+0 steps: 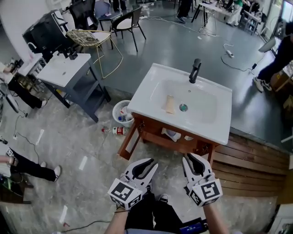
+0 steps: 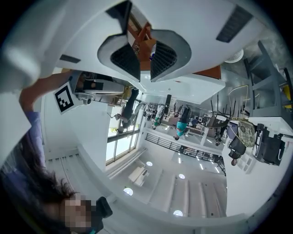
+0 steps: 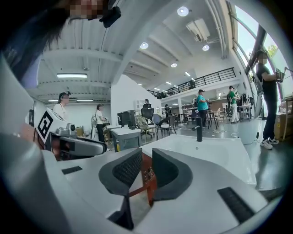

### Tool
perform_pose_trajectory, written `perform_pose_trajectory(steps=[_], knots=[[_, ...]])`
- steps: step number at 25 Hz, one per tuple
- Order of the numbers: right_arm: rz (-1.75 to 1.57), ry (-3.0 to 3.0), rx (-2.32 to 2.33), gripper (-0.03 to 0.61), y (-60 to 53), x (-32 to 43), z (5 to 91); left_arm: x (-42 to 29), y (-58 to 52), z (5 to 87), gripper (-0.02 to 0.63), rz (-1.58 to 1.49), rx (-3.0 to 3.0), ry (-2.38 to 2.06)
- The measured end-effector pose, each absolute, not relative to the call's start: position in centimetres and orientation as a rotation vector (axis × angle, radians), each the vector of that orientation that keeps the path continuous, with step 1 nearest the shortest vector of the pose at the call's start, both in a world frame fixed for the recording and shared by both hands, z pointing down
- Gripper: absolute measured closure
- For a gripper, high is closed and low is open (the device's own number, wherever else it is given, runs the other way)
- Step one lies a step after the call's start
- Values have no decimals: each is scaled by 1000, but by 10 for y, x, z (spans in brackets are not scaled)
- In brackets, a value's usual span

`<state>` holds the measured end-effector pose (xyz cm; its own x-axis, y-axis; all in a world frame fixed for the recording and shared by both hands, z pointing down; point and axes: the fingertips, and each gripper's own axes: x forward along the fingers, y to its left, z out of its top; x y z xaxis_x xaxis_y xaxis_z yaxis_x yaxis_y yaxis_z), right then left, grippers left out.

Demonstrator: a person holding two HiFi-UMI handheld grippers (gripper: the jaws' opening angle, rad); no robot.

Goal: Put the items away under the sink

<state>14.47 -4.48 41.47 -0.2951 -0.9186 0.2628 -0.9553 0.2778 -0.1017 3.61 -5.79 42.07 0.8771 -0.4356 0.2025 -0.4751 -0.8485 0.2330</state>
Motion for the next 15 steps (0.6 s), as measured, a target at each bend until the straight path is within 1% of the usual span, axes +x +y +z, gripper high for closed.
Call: perform_pose_trajectory(steps=[4, 15], knots=[[390, -2402, 1796, 506, -30, 133, 393, 24, -41, 405, 548, 220, 2767, -702], [345, -2452, 1795, 509, 22, 119, 347, 11, 2, 380, 548, 283, 2826, -708]])
